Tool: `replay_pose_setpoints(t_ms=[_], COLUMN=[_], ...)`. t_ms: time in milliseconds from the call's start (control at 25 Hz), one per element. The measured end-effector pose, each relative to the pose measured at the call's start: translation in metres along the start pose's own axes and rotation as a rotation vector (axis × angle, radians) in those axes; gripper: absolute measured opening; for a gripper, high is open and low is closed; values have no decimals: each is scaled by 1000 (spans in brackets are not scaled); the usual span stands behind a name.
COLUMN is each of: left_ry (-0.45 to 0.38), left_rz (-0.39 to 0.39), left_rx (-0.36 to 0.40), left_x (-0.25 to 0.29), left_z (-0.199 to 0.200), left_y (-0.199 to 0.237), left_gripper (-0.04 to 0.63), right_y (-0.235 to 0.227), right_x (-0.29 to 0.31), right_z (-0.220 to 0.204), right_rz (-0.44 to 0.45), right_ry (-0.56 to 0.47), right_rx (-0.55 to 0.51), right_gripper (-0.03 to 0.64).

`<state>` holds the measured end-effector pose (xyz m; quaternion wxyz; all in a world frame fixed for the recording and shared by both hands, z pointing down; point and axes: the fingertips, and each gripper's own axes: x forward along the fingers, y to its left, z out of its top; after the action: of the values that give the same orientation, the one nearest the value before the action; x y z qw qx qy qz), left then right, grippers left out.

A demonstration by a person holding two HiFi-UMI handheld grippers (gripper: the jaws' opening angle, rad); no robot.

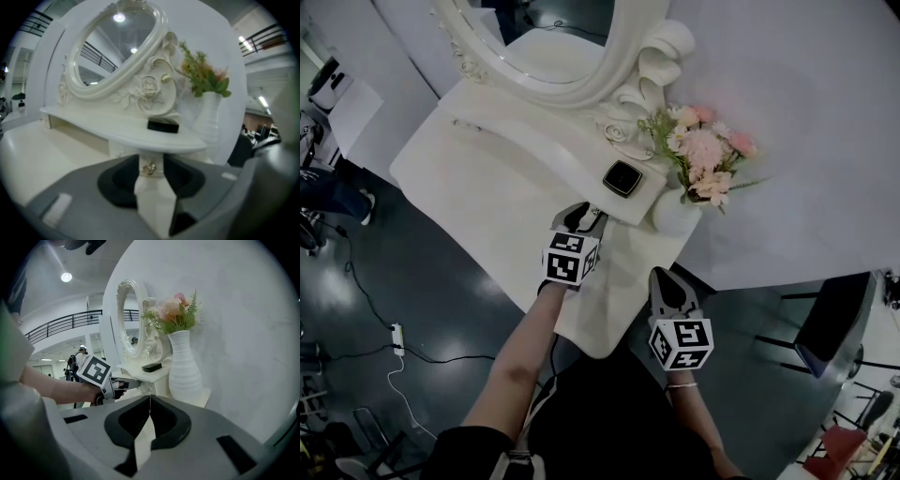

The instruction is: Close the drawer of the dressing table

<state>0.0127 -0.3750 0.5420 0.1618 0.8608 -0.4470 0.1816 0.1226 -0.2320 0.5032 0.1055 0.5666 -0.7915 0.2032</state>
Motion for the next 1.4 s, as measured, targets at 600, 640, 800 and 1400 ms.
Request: replay_pose_setpoints(t_ms=[600, 640, 800, 1400], left_ry=[-10, -15, -33, -87], left_rz=[14, 16, 29, 37], left_rx=[15, 15, 13, -2], left_x=[-18, -23, -43, -106], left_z=[5, 5, 4, -7], left_y=[-1, -1, -2, -12], left_gripper=[127, 123, 100, 51], right_y=[11, 12, 15, 26], right_x=[-6, -7, -11, -17], right_z=[10, 10, 10, 12], right_rz=[7, 6, 0, -10], right_ry=[-32, -34, -39, -55], right_rx=[-26, -28, -35, -54], right_gripper=[5, 5, 5, 5])
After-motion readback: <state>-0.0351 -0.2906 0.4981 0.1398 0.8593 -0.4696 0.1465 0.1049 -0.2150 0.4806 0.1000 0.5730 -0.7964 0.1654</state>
